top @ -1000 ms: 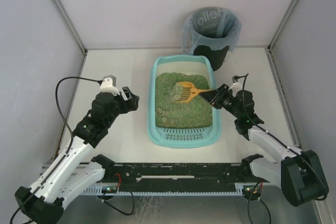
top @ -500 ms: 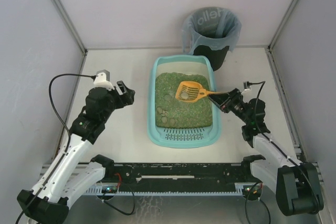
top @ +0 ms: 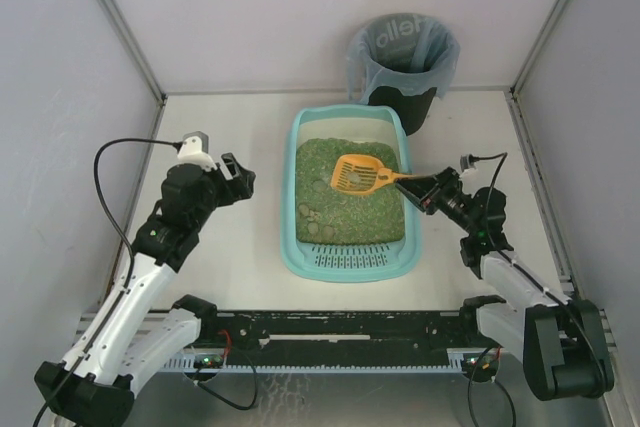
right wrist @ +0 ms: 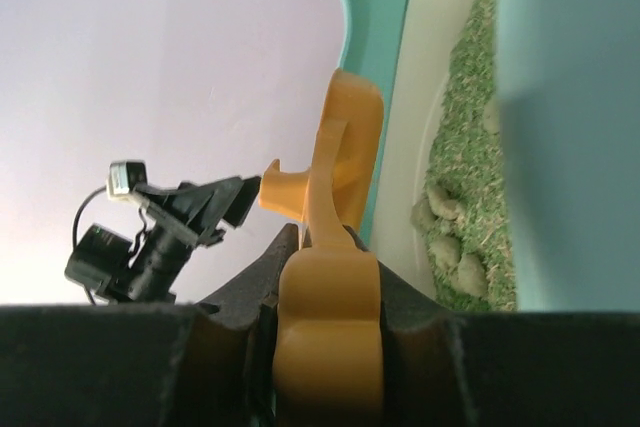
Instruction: Clean the litter box
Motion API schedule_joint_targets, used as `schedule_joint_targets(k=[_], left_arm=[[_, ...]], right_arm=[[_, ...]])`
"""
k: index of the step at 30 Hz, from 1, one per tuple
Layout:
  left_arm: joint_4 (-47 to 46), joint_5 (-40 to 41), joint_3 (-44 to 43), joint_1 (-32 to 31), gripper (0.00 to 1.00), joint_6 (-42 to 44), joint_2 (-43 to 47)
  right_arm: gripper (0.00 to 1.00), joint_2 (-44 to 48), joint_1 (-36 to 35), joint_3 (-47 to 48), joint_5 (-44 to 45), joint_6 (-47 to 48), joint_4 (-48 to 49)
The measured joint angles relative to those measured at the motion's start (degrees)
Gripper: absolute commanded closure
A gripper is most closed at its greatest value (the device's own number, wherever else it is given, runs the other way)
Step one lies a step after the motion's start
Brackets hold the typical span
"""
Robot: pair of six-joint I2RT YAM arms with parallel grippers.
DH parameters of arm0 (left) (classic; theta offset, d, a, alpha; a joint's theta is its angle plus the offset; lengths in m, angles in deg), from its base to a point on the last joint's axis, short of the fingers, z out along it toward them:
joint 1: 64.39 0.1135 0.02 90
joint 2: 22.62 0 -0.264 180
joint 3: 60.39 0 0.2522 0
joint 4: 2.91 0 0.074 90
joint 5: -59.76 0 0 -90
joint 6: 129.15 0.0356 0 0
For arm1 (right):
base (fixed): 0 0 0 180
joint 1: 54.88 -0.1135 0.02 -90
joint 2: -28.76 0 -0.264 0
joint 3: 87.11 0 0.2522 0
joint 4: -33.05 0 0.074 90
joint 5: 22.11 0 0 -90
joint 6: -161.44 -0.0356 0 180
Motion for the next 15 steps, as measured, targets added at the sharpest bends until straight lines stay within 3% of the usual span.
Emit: schedule_joint_targets(k=[15], left_arm=[[0.46,-1.77,-0.33,1.29,0.19,1.18,-1.16]], right_arm=[[1.00,0.26,0.72,3.32,-1.68,1.18,-2.73]])
